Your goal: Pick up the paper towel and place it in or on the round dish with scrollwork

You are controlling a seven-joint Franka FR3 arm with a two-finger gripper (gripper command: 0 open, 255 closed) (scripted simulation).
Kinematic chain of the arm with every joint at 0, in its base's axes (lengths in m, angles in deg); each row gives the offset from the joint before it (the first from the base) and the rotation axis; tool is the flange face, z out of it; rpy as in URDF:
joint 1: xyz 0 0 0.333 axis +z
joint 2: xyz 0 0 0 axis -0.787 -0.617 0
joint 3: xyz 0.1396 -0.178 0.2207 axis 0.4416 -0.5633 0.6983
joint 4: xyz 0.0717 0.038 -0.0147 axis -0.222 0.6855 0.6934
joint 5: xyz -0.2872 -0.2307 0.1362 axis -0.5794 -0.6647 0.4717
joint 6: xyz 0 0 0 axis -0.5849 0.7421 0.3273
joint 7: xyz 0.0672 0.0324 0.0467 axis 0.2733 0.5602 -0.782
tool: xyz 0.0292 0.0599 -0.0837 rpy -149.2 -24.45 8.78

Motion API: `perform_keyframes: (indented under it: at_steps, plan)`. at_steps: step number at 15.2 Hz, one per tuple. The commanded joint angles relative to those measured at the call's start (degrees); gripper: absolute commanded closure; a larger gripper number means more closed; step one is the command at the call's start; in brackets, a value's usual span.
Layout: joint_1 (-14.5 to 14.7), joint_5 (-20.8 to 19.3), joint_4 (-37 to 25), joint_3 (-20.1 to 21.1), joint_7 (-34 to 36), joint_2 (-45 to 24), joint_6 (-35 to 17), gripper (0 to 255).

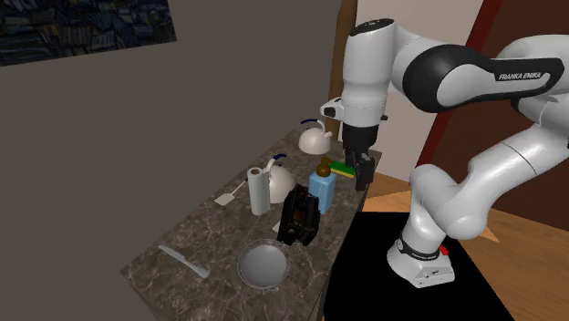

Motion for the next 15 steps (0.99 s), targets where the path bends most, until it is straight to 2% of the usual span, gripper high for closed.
perform_keyframes:
  at_steps: [1, 8, 15]
  plan:
    - [0.00, 0.00, 0.00, 0.00, 0.00, 0.00, 0.00, 0]
    - [-2.06, -4.34, -1.33, -4.98, -6.42, -10.24, -9.36, 0]
    - [-3.72, -6.76, -6.35, -9.39, -12.32, -22.61, -17.43, 0]
